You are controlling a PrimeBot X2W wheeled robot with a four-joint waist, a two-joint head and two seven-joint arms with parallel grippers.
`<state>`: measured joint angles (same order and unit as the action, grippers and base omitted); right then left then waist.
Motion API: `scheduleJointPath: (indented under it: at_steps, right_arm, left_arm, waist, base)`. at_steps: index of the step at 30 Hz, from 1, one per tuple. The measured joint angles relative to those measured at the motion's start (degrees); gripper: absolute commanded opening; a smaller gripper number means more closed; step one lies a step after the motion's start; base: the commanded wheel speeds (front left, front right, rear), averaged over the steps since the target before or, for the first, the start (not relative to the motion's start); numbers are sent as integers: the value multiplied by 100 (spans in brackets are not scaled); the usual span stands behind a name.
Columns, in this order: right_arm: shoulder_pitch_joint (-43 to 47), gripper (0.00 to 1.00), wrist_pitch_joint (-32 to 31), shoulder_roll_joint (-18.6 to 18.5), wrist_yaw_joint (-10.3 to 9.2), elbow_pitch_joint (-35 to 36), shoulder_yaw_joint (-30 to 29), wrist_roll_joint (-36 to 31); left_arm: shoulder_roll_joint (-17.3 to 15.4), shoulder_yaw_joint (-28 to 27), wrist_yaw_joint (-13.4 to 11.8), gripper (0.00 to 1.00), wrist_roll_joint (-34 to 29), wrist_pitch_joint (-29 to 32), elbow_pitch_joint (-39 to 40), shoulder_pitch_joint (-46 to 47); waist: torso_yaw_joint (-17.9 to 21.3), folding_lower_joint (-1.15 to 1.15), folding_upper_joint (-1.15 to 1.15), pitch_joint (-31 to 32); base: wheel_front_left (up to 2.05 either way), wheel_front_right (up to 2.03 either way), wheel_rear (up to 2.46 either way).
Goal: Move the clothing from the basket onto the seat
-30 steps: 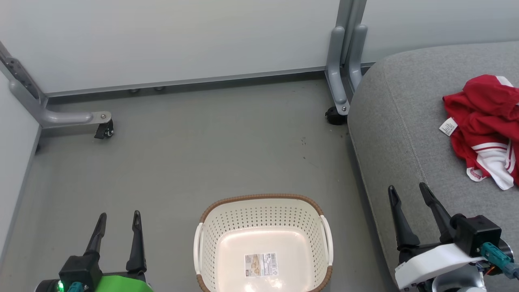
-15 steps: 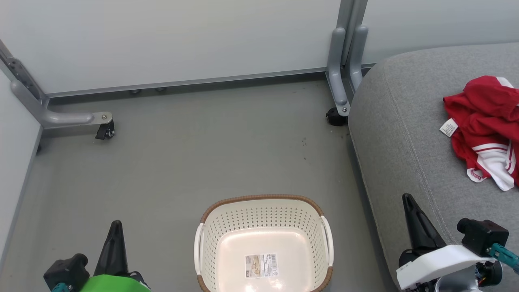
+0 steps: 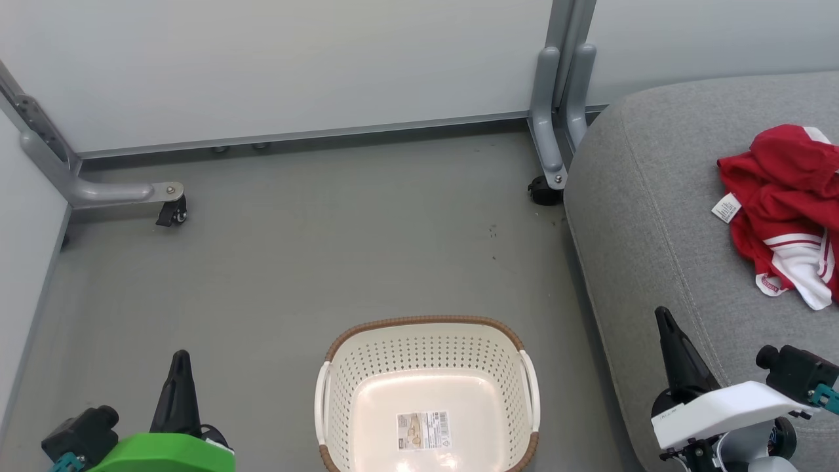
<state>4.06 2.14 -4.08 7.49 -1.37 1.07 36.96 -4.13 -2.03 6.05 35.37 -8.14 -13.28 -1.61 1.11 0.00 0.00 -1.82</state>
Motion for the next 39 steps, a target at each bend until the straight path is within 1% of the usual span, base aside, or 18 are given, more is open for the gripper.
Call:
scheduleJointPath:
  at_steps: [15, 19, 39]
  right_arm:
    - [-210, 0, -89, -33, -1, -260, -54, 1277]
    - [-265, 0, -130, -43, -1, -347, -77, 1660]
    - [-482, 0, -266, -64, -1, -632, -189, 2970]
  left_arm:
    - [29, -107, 8, 0, 1205, 307, -8, 140]
    - [46, -135, 44, 0, 1578, 405, -11, 211]
    - [82, -223, 57, 0, 2885, 748, -26, 354]
  waist:
    - [-17, 0, 0, 25]
    - [-22, 0, 0, 33]
    - [-44, 0, 0, 65]
  base:
    - [0, 0, 0]
    - [0, 0, 0]
    - [0, 0, 0]
